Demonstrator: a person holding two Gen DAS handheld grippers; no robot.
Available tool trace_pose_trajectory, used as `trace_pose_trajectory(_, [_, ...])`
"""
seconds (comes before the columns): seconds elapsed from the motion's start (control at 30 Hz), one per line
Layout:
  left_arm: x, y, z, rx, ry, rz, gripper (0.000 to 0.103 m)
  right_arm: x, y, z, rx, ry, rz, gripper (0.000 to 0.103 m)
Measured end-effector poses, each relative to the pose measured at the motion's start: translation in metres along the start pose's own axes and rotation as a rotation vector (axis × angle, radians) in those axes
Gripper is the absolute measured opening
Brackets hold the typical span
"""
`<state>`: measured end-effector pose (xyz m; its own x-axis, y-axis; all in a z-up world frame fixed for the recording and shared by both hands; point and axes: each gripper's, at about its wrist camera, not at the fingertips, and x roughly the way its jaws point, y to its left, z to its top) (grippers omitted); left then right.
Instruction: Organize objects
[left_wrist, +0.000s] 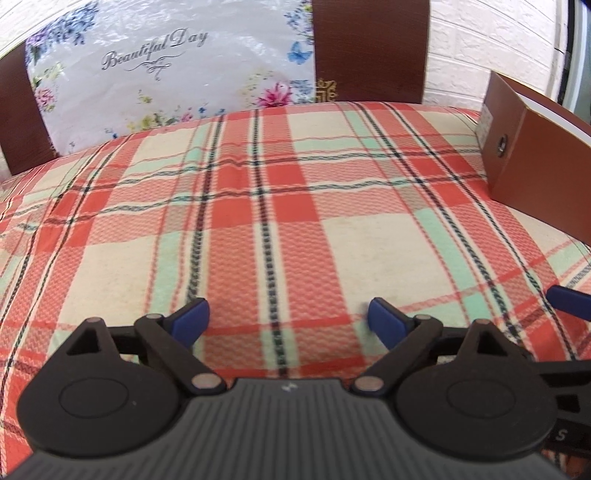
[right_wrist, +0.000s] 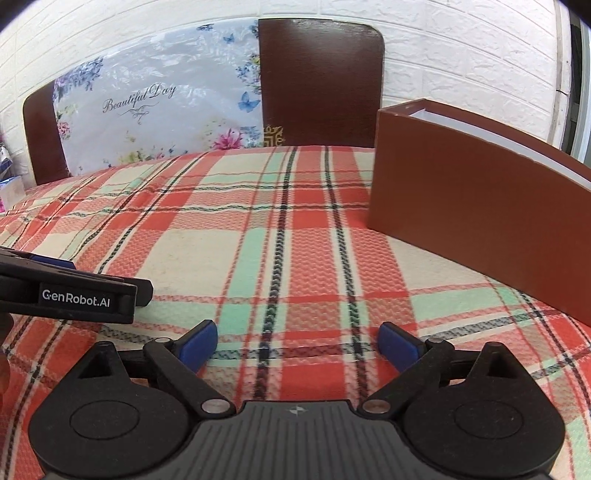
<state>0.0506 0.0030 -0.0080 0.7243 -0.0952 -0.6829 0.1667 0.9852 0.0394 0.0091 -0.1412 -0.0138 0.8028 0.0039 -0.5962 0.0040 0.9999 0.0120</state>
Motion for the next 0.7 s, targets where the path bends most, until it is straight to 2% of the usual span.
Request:
trace_pose_trajectory(0.43, [0.003, 0.025, -0.004, -0.032, -0.021, 0.013, 0.101, 0.0, 0.035, 0.0, -0.053, 0.002, 0.043, 0.096])
trace_pose_trajectory(0.7, [0.004, 0.029, -0.005, -0.044, -0.023, 0.019, 0.103, 0.0, 0.039, 0.0, -0.053, 0.0, 0.041, 0.096])
